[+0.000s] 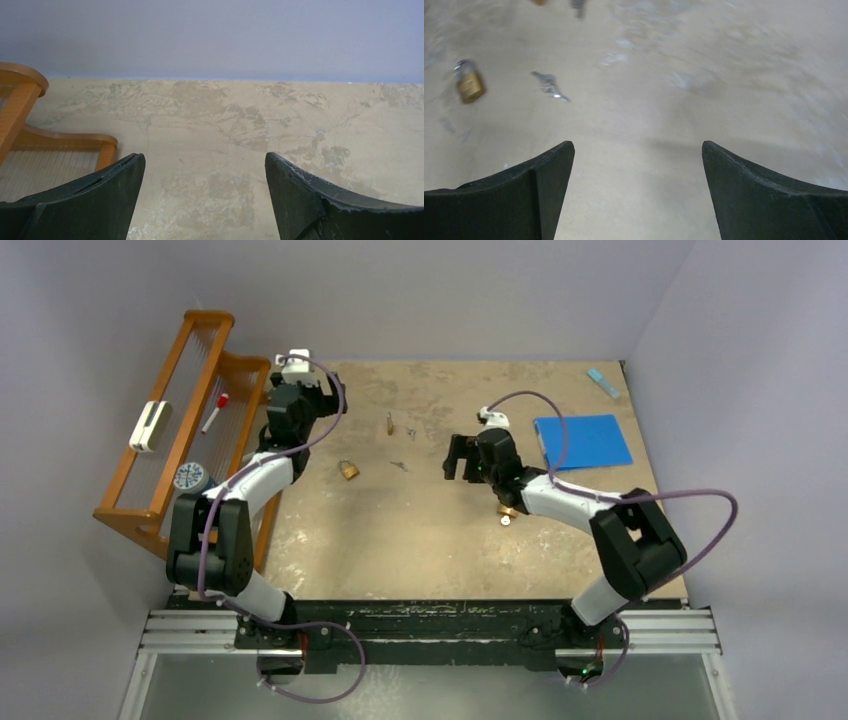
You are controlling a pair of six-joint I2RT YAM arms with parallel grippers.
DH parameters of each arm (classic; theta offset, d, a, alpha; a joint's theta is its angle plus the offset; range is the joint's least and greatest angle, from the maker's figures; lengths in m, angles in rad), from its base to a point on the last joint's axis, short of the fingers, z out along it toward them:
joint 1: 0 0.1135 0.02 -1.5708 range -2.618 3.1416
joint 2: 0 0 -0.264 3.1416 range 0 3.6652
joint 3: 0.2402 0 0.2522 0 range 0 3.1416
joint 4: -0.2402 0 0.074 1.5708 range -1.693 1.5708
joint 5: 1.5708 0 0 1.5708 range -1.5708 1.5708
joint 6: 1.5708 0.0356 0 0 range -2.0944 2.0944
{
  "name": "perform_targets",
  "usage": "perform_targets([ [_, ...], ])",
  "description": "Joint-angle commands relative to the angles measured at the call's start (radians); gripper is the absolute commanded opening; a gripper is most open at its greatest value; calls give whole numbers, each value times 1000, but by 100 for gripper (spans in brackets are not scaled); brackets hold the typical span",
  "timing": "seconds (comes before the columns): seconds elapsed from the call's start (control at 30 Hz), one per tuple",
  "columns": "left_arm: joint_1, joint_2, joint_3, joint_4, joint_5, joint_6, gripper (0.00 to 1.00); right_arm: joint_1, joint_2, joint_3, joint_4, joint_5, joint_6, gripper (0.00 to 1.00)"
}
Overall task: Lock with the key
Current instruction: Pick up the lock from the center of the board.
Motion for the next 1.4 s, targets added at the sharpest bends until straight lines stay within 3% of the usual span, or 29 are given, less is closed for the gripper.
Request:
perform_targets([
  [0.0, 6, 4, -10, 46, 66, -10, 90, -3, -127, -9, -336, 298, 223, 99],
  [0.23, 3, 20, -14, 46, 125, -6, 91, -3, -194, 22, -614, 386, 422, 99],
  [0.4, 3, 14, -19, 42, 156, -9, 91, -3, -125, 37, -784, 399, 609, 99],
  [0.83, 3, 16, -5, 7, 185, 15, 92, -2, 17, 30, -737, 444, 595, 87],
  [1.07, 4, 21, -6, 13, 191, 9, 92, -9, -6, -5, -701, 491, 550, 76],
  [1.13, 3, 19, -9, 21, 189, 2, 92, -15, -26, -23, -646, 482, 523, 70],
  [1.37, 2, 21, 1, 63, 198, -57, 93, -21, 7, -33, -600, 416, 460, 24],
])
